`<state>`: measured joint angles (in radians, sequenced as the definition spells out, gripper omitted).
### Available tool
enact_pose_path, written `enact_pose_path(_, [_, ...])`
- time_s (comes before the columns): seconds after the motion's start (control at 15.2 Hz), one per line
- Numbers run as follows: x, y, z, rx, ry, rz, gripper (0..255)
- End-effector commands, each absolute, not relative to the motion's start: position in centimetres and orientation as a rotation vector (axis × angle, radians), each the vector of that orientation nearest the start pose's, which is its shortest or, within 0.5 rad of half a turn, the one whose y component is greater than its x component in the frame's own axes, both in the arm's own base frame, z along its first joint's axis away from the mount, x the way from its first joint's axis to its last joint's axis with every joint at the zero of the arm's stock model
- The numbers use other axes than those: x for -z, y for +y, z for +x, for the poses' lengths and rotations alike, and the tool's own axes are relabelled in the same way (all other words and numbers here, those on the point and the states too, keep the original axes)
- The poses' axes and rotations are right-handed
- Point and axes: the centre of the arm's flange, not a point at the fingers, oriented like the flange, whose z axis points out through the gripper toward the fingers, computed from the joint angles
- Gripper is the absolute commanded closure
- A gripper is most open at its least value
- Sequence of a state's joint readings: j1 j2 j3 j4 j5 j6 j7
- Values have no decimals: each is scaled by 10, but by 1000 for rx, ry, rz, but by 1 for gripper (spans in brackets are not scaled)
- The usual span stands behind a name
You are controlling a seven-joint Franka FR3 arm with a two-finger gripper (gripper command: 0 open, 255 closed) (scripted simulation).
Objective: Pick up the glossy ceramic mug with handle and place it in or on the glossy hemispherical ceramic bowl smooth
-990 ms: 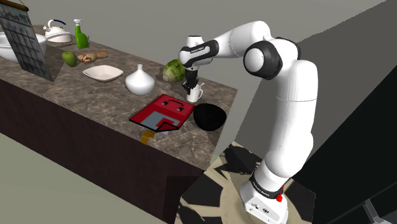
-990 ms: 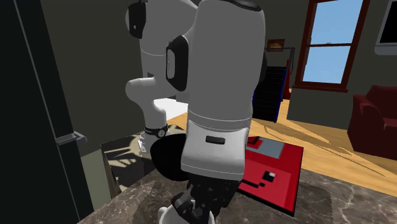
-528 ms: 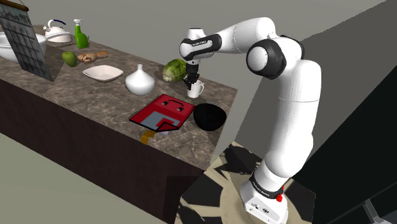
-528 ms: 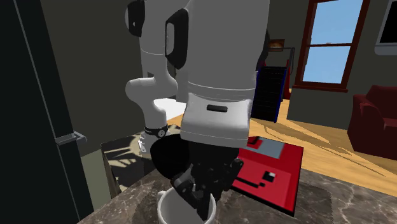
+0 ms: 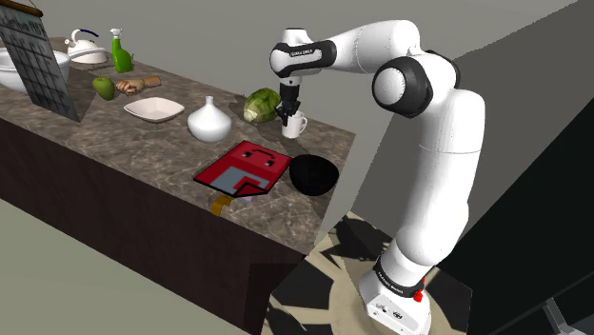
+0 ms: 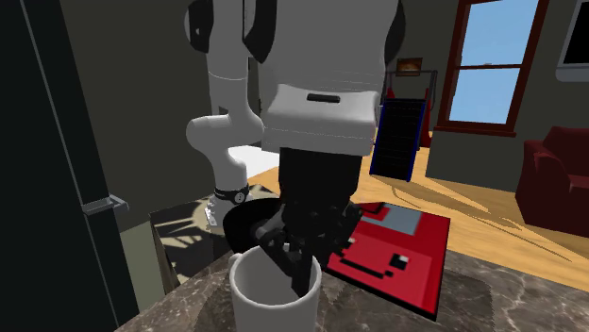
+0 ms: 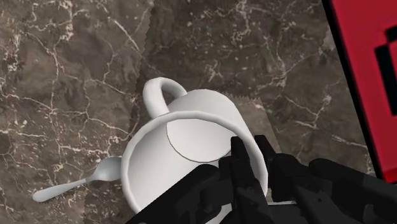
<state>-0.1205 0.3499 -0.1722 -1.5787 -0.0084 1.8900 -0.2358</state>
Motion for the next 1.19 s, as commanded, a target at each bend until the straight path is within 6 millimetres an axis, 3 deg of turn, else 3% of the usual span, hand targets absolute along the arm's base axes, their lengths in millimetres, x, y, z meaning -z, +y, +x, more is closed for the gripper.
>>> enact_pose_path(0.0, [-449, -178, 632, -80, 72, -3196, 255])
enact_pose_path(0.92, [-520, -178, 632, -80, 72, -3196, 255])
enact_pose_path(1.12, [-523, -160, 597, -80, 72, -3196, 255])
